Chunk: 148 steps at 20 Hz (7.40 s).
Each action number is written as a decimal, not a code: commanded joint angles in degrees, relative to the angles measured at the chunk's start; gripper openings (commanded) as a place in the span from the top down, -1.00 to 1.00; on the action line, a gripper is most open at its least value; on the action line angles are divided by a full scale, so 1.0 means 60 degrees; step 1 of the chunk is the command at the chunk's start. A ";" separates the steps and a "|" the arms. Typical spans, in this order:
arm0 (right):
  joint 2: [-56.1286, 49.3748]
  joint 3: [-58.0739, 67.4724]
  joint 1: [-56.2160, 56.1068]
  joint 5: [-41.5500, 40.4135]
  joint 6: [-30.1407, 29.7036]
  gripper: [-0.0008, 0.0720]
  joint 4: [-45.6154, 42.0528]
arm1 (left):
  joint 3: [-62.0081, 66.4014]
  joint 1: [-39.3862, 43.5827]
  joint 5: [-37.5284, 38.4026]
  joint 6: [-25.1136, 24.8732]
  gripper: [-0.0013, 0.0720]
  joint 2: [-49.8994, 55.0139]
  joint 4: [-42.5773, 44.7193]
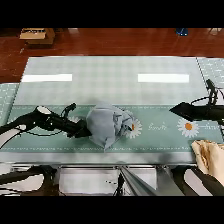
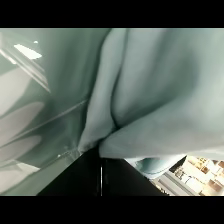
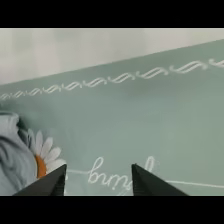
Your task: Fold the shirts.
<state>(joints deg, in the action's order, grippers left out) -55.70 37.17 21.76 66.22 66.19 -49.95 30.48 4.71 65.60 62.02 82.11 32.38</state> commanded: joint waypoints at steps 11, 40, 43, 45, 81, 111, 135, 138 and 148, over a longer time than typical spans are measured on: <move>-0.3577 -0.0007 -0.4652 -0.0688 -0.1494 -0.50 0.3821 | -0.0004 -0.0007 0.0342 -0.0634 0.91 -0.0812 -0.0404; 0.1654 0.9304 -0.2812 -0.1439 0.0499 0.89 -0.0386 | 1.3766 -0.0958 0.1636 0.2466 0.92 -0.4849 0.1155; 0.2044 1.0131 -0.2812 0.0040 0.1104 0.89 -0.2007 | 1.4152 -0.0958 0.3093 0.3257 0.92 -0.5410 0.1588; 0.2138 1.0389 -0.2812 0.1916 0.1687 0.89 -0.3399 | 1.4152 -0.0958 0.4324 0.4171 0.92 -0.5734 0.2229; -0.6353 0.6768 -0.4029 0.0368 0.2237 0.88 -0.3187 | 0.4350 0.0124 -0.3158 0.0772 0.81 0.0244 0.0747; -0.3406 0.5249 0.0503 0.2244 0.1592 -0.16 -0.3075 | -0.0073 -0.4714 0.0390 0.0747 -0.58 -0.1803 0.2991; -0.3424 0.0189 -0.0109 -0.0758 -0.0291 -0.45 0.1082 | -0.0073 -0.3461 0.0229 0.0590 0.91 -0.1257 0.2437; -0.3504 0.0193 -0.1475 -0.1949 -0.0131 -0.34 0.2087 | -0.0069 -0.3461 0.0219 0.0270 0.91 -0.1260 0.1803; -0.2029 0.1104 -0.2208 -0.2524 -0.0408 0.89 0.3060 | 0.2561 -0.3559 0.1290 -0.0586 0.91 -0.2517 -0.0404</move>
<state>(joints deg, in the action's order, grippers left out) -72.53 40.56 6.90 48.42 66.70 -33.65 38.37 -16.21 70.11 59.86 70.65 35.92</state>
